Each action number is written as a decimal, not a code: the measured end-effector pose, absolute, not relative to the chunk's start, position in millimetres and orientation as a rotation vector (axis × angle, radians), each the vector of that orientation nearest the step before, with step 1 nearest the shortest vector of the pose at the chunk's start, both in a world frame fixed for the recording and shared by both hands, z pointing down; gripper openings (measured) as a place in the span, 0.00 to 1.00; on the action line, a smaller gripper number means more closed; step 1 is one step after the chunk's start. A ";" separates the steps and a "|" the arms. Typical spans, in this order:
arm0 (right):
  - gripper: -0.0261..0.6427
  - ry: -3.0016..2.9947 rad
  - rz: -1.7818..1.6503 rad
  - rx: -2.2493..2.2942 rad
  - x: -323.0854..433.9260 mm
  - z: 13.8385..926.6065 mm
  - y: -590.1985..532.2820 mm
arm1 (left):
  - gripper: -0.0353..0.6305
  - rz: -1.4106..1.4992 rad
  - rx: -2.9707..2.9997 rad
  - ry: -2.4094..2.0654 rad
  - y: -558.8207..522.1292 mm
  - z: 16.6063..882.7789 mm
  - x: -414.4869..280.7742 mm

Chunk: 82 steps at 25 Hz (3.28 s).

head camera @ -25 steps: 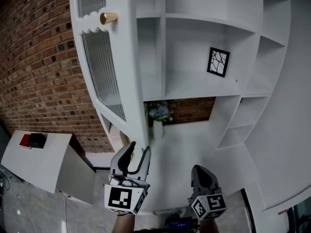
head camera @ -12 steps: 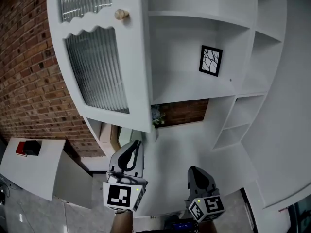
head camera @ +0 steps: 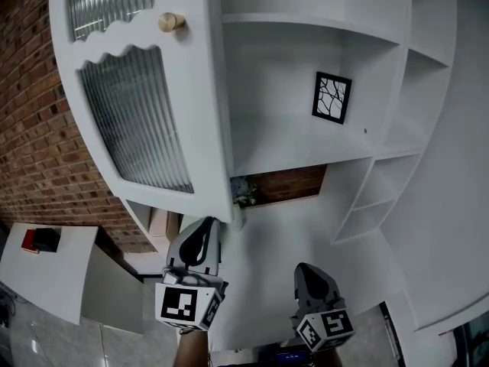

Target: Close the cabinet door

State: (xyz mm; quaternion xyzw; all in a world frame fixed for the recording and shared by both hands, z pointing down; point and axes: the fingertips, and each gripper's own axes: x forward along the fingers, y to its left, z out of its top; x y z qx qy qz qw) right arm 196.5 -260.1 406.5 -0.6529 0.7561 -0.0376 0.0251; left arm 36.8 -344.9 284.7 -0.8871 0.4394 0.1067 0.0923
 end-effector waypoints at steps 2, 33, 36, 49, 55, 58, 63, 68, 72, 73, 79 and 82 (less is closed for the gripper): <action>0.04 2.342 -0.126 -2.030 199.4 408.0 -265.6 | 0.09 0.324 -2.637 1.301 -350.1 284.6 39.7; 0.04 2.408 -0.212 -1.946 209.6 425.8 -353.4 | 0.07 0.331 -2.650 1.318 -412.2 286.5 59.9; 0.04 2.403 -0.198 -1.952 215.1 425.1 -355.1 | 0.07 0.324 -2.647 1.331 -416.9 286.3 61.0; 0.04 2.380 -0.196 -1.981 231.8 425.1 -336.4 | 0.07 0.323 -2.597 1.378 -424.4 284.2 60.3; 0.04 2.354 -0.221 -1.974 228.9 424.3 -318.1 | 0.07 0.254 -2.573 1.380 -398.1 289.3 53.2; 0.04 2.399 -0.194 -1.987 213.8 429.1 -303.8 | 0.07 0.260 -2.614 1.396 -381.3 300.4 39.5; 0.04 2.405 -0.175 -1.976 193.6 423.4 -272.6 | 0.07 0.264 -2.651 1.423 -346.4 313.9 16.1; 0.04 2.447 -0.143 -2.004 172.8 427.1 -244.0 | 0.07 0.257 -2.683 1.443 -313.3 328.6 -3.3; 0.04 2.499 -0.090 -2.013 151.3 426.2 -224.3 | 0.07 0.227 -2.684 1.477 -289.6 337.1 -22.8; 0.04 2.499 -0.089 -2.021 147.6 427.1 -220.3 | 0.07 0.229 -2.690 1.479 -284.5 340.3 -26.3; 0.04 2.449 -0.055 -2.077 138.8 431.7 -202.2 | 0.07 0.132 -2.694 1.468 -259.5 372.7 -40.1; 0.04 2.446 -0.032 -2.084 130.2 431.8 -192.4 | 0.07 0.111 -2.688 1.474 -246.8 377.5 -49.7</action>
